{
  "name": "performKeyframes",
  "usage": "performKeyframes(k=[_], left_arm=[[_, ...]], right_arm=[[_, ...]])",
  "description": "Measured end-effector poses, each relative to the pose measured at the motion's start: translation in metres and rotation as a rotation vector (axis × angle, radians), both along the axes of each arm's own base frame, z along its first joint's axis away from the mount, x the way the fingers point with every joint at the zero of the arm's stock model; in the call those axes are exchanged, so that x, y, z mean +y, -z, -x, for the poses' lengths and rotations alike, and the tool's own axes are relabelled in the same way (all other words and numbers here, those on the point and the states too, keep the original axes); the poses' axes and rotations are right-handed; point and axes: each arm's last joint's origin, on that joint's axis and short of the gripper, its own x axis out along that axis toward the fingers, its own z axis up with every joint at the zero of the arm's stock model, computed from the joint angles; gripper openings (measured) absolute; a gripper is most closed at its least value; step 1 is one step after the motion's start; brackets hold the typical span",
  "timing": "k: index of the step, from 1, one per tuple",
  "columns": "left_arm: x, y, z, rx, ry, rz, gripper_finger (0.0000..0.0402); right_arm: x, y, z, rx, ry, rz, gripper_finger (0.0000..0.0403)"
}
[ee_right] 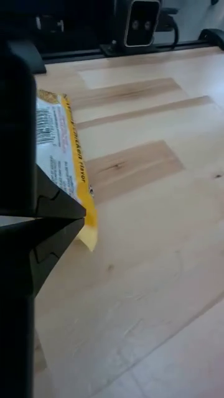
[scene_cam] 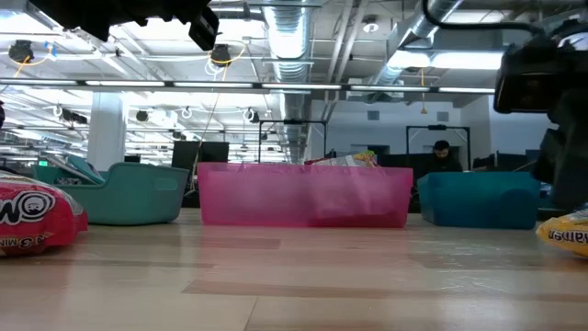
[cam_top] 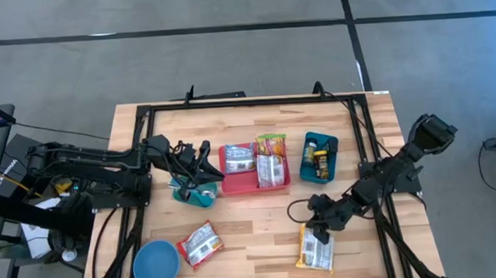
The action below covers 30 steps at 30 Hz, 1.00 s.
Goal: Pick & Place Food Item
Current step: Put the yellow noodle pack into the red bin
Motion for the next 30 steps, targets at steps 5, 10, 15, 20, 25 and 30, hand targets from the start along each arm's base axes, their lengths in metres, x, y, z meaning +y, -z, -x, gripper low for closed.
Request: performKeyframes(k=[5,10,15,20,25,30], left_arm=[[0.000,0.000,0.000,0.000,0.001,0.000,0.0032],[0.000,0.000,0.000,0.000,0.001,0.000,0.0032],[0.000,0.000,0.000,0.000,0.001,0.000,0.0032],[0.000,0.000,0.000,0.000,0.001,0.000,0.0032],[0.000,0.000,0.000,0.000,0.001,0.000,0.0032],[0.000,0.000,0.000,0.000,0.001,0.000,0.0032]], right_arm=[[-0.011,0.000,-0.007,0.033,0.023,-0.048,0.0000],[-0.017,0.001,-0.011,0.067,0.007,-0.098,0.0000],[-0.025,0.003,-0.012,0.140,-0.004,-0.143,0.0016],[-0.035,0.006,-0.013,0.193,0.029,-0.135,0.0073],[-0.038,0.006,-0.015,0.189,-0.008,-0.142,0.0118],[-0.039,0.006,-0.015,0.197,-0.023,-0.158,0.0140]])
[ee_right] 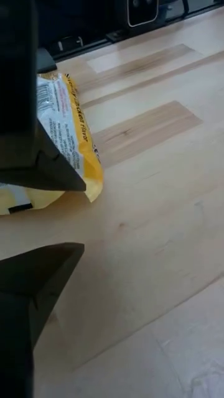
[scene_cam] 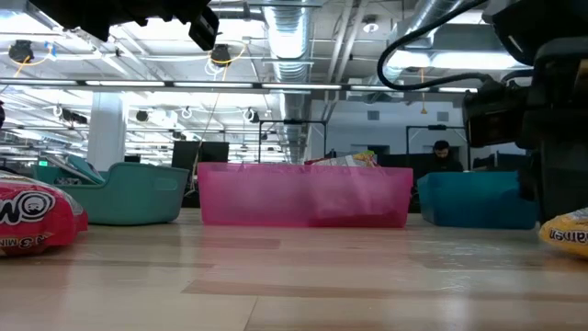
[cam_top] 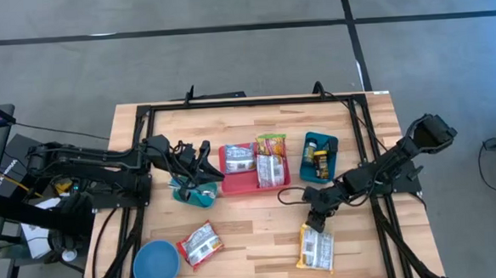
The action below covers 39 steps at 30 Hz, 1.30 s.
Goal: Pick & Place Food Item
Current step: Put the yellow noodle pack into the red bin
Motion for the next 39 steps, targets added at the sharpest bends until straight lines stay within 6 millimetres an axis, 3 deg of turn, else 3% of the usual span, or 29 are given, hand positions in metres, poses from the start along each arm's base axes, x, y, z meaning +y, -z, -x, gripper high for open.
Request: performKeyframes(k=[23,30,39], left_arm=[[0.000,0.000,0.000,0.000,0.000,0.000,0.0032],[0.000,0.000,0.000,0.000,0.000,0.000,0.0032],[0.000,0.000,0.000,0.000,0.000,0.000,0.0032]], right_arm=[[0.004,-0.005,-0.005,-0.069,-0.054,-0.057,0.0122],[0.005,0.009,-0.007,-0.016,-0.052,-0.046,0.0122],[0.008,0.007,-0.011,-0.057,-0.085,-0.097,0.0114]])
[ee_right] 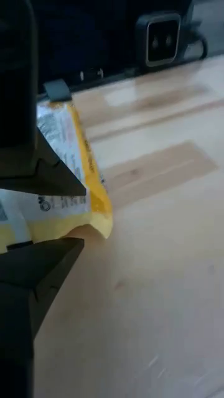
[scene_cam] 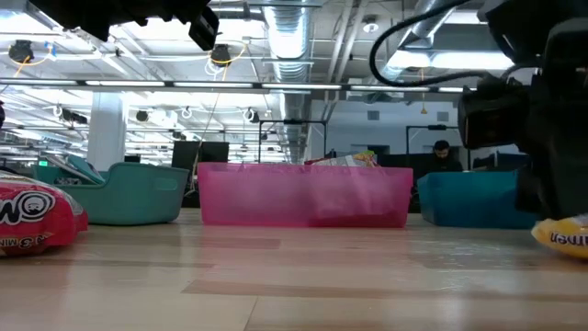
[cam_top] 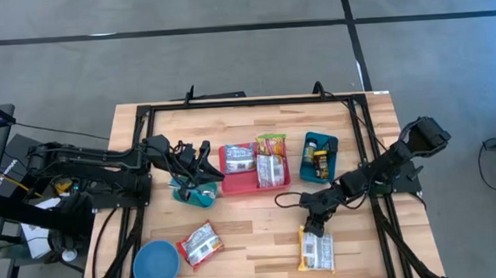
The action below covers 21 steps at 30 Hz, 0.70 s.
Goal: Pick & Place Food Item
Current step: Put the yellow noodle pack into the red bin
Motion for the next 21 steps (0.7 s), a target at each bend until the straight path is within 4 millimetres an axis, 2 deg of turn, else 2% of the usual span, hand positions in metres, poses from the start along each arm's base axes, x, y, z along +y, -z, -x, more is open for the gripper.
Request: performKeyframes(k=[12,21], left_arm=[[0.0000,0.0000,0.0000,0.000,0.000,0.000,0.0032],[0.0000,-0.0001,0.0000,0.000,0.000,0.000,0.0032]], right_arm=[[-0.0005,0.0011,0.0011,0.015,0.003,0.008,0.0078],[-0.0008,0.0011,0.0009,0.009,0.010,0.020,0.0074]])
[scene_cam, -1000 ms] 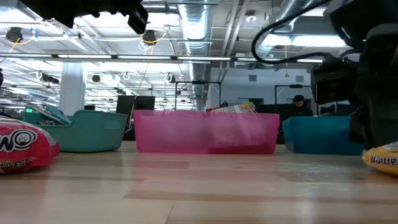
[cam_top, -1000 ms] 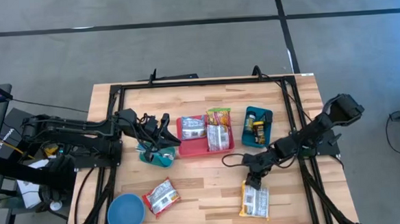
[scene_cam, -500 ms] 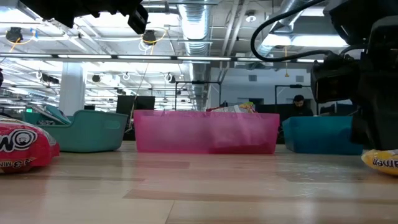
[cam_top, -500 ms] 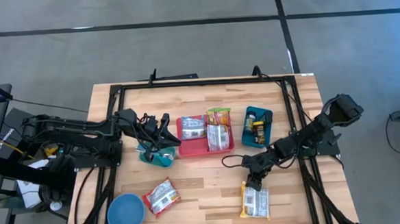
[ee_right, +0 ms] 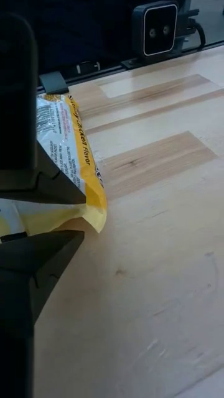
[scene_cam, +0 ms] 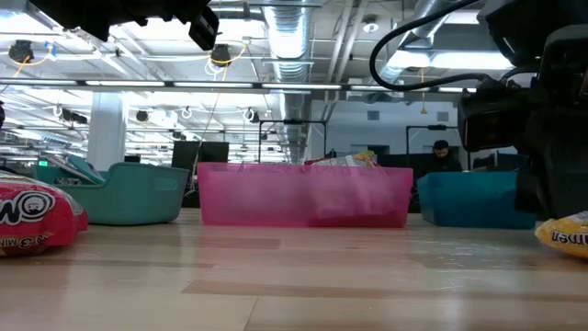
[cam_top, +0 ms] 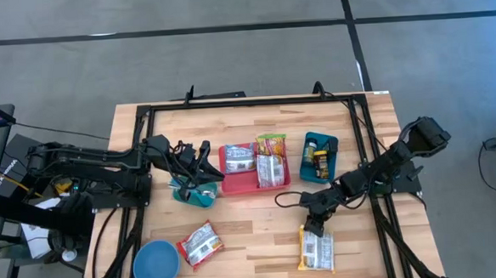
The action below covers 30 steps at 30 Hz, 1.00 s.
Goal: Pick & Place Food Item
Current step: Put the yellow noodle pack into the red bin
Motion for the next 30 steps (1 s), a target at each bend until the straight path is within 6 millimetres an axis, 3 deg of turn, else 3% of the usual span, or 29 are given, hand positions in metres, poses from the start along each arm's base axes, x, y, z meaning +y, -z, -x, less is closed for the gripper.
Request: performKeyframes(k=[30], left_arm=[[0.0001,0.0001,0.0000,0.000,-0.001,0.000,0.0032]], right_arm=[[0.0046,0.0005,0.0023,-0.003,0.038,0.024,0.0074]])
